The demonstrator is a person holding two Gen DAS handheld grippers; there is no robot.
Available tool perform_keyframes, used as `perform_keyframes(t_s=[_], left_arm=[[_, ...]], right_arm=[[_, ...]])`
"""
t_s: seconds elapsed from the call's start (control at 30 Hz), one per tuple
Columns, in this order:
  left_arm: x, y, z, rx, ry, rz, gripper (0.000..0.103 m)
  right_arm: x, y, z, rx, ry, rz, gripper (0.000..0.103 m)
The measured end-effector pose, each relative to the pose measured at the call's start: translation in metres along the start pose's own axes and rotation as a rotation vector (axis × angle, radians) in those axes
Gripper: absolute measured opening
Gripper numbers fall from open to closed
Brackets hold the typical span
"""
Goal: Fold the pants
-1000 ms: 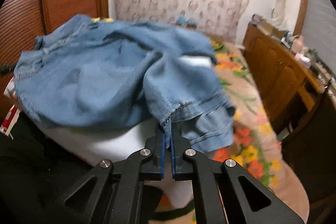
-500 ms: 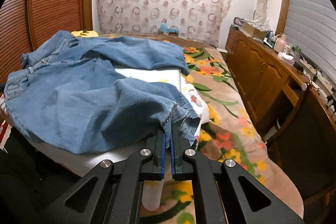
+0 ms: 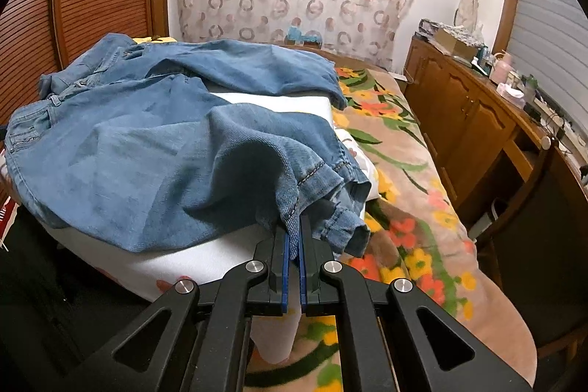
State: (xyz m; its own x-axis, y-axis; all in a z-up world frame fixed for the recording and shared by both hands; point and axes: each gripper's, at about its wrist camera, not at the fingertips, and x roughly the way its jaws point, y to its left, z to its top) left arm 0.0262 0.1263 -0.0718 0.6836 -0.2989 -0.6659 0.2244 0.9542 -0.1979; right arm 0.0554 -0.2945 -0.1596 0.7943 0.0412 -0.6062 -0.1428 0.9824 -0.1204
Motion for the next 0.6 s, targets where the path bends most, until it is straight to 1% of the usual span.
perform_keyframes(t_s=[0.1, 0.2, 0.3, 0.33, 0.37, 0.4, 0.47, 0.6], left_arm=[[0.006, 0.007, -0.001, -0.043, 0.013, -0.033, 0.050], [0.011, 0.008, -0.004, -0.060, 0.031, -0.061, 0.040], [0.016, 0.005, -0.008, -0.062, 0.059, -0.080, 0.024], [0.018, 0.004, -0.009, -0.061, 0.065, -0.086, 0.017], [0.018, 0.002, -0.010, -0.061, 0.068, -0.088, 0.011], [0.016, -0.003, -0.010, -0.048, 0.065, -0.072, 0.002], [0.008, -0.007, -0.007, -0.044, 0.043, -0.025, 0.002], [-0.021, -0.015, 0.006, -0.031, -0.027, -0.003, 0.002]], right_arm=[[-0.003, -0.002, -0.002, 0.006, -0.001, 0.000, 0.003], [-0.003, -0.002, -0.002, 0.010, -0.002, 0.007, 0.003], [-0.002, -0.002, -0.002, 0.013, -0.002, 0.013, 0.003], [-0.003, -0.002, -0.002, 0.013, -0.003, 0.016, 0.003], [-0.004, -0.001, -0.002, 0.012, -0.007, 0.017, 0.003], [-0.007, 0.000, -0.001, 0.012, -0.015, 0.017, 0.003], [-0.014, 0.000, 0.001, 0.013, -0.031, 0.021, 0.003], [-0.035, -0.004, 0.014, -0.006, -0.084, -0.014, 0.003]])
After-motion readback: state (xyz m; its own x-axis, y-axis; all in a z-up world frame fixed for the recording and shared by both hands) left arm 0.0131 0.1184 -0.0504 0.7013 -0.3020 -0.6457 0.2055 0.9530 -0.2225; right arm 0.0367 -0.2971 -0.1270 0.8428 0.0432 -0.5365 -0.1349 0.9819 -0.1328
